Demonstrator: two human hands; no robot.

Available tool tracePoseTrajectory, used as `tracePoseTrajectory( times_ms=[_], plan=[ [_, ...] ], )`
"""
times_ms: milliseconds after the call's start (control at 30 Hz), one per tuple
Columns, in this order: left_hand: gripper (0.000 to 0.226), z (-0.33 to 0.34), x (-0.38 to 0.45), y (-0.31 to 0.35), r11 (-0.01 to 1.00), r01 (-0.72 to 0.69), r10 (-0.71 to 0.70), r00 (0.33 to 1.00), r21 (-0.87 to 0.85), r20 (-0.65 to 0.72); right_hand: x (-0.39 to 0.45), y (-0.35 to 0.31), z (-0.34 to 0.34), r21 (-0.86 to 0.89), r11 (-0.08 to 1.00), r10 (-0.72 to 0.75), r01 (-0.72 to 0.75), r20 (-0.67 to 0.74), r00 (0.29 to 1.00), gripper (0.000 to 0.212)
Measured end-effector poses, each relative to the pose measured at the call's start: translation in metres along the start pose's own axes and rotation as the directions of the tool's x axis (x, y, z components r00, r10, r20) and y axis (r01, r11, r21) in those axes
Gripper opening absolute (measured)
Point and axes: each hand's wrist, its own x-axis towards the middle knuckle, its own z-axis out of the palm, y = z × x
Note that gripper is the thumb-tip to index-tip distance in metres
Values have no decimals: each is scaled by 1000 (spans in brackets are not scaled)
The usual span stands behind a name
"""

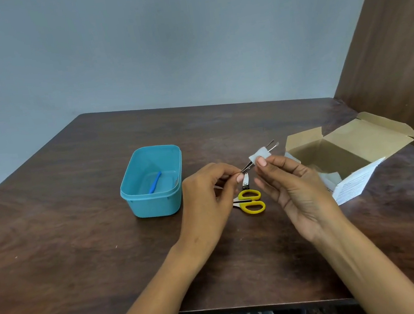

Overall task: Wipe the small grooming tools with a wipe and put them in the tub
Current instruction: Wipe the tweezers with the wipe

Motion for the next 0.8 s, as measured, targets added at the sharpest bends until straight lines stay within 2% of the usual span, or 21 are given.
tracePoseTrajectory(
  times_ms=[267,467,533,667,800],
  plan=[
    [5,-1,0,1,996,50,-49,999,-68,15,-1,1,-2,-166,986,-13,12,-1,1000,4],
    [5,-1,1,0,994,-92,93,996,65,-3,-2,3,0,-198,980,-2,1,-5,1000,13],
    [5,-1,0,0,993,-100,99,995,66,13,0,-1,-3,-183,983,-17,16,-4,1000,15],
    [7,-1,1,0,999,-2,3,999,-51,34,3,-10,-8,-150,987,-50,52,14,999,15],
    [8,-2,1,0,990,90,-83,994,-110,66,-1,-7,-7,-209,973,-82,95,70,994,7]
  ],
)
